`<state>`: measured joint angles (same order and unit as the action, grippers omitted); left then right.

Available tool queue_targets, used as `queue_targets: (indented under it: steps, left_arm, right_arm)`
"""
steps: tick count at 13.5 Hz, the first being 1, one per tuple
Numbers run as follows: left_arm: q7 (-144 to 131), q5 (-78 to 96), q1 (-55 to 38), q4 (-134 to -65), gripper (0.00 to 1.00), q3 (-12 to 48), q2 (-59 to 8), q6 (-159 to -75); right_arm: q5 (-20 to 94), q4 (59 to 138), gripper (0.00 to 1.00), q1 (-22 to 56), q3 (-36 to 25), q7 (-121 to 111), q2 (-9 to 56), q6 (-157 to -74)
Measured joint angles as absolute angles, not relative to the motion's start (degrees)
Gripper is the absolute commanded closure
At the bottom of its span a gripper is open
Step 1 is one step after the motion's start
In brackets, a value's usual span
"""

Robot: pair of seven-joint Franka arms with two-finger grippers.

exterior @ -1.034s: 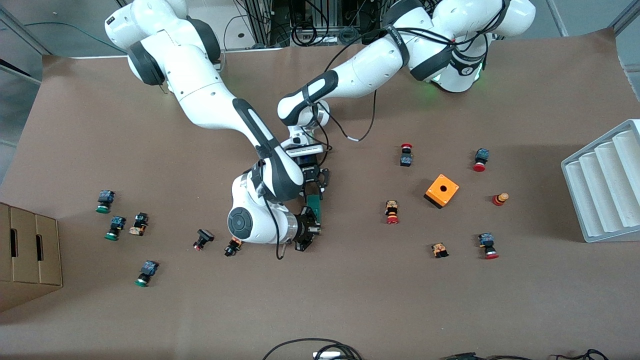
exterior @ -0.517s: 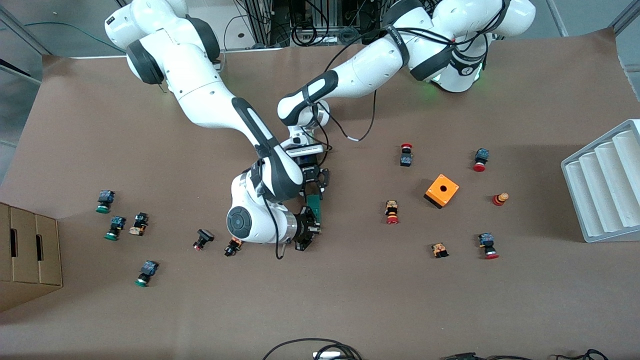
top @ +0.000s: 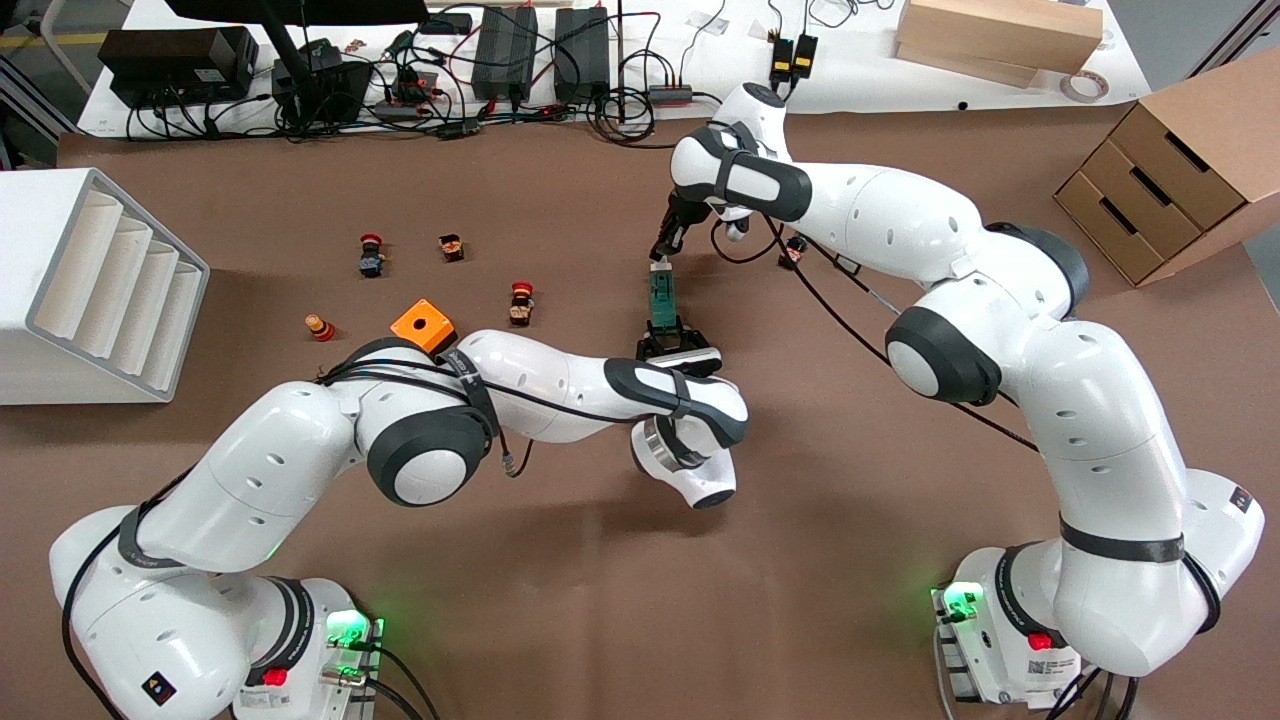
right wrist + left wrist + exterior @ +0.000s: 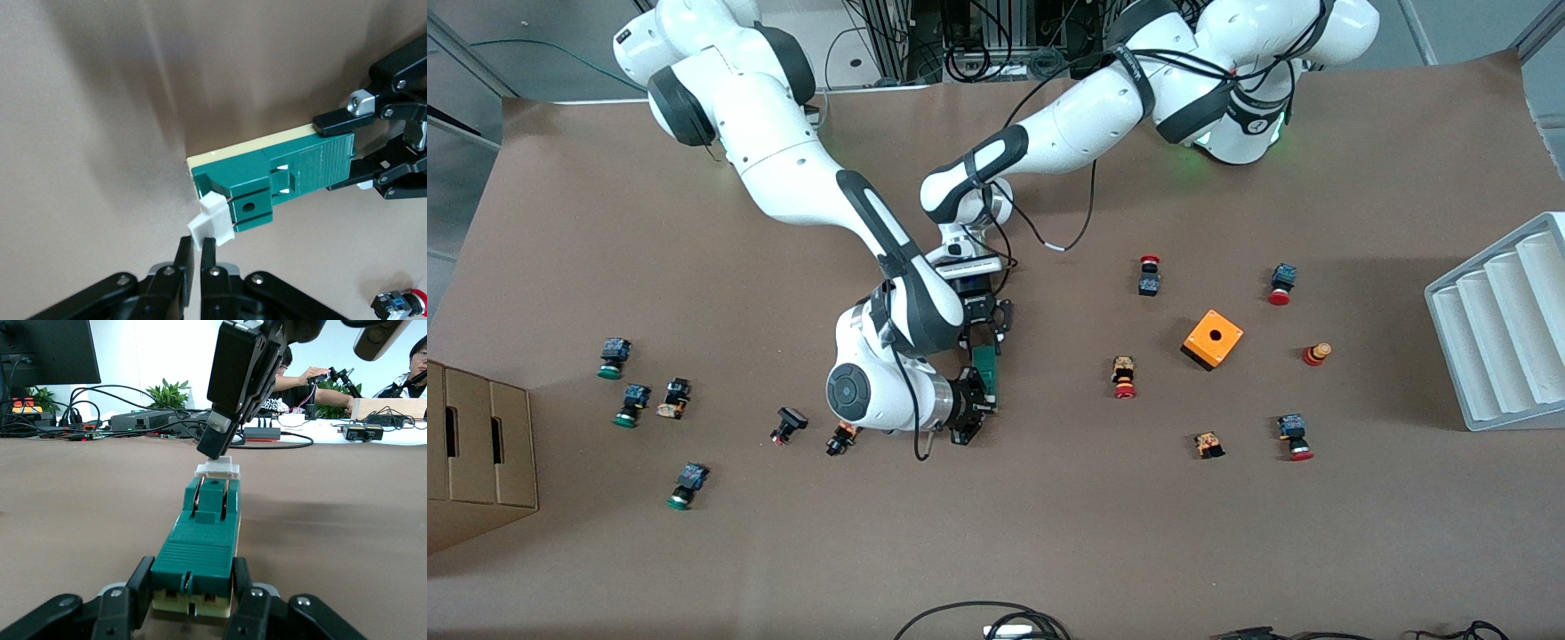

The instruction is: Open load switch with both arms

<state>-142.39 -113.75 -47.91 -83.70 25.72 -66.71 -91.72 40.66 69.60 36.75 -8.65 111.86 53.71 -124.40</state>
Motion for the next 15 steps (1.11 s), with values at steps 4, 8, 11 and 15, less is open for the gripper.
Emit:
queue_targets:
  steps: [4,8,11,15]
  left_arm:
    - [-142.33,-113.75,-47.91,-83.71,0.48,25.72,-66.71,-91.71]
    - [-142.32,-113.75,-47.91,-83.71,0.49,25.73,-66.71,-91.71]
    - [-142.28,-113.75,-47.91,-83.71,0.49,25.73,-66.71,-91.71]
    - [-142.29,-113.75,-47.91,-83.71,0.5,25.73,-66.71,-91.7]
  right_arm:
    - [40.67,70.4,0.84,36.29,-8.25,110.01,53.38,-124.7]
    - [40.67,70.83,0.84,35.81,-7.93,109.75,53.35,-124.68]
    - [40.67,70.9,0.61,35.79,-7.9,109.74,53.34,-124.78]
    - [40.69,72.65,0.65,35.8,-7.74,109.45,53.35,-124.78]
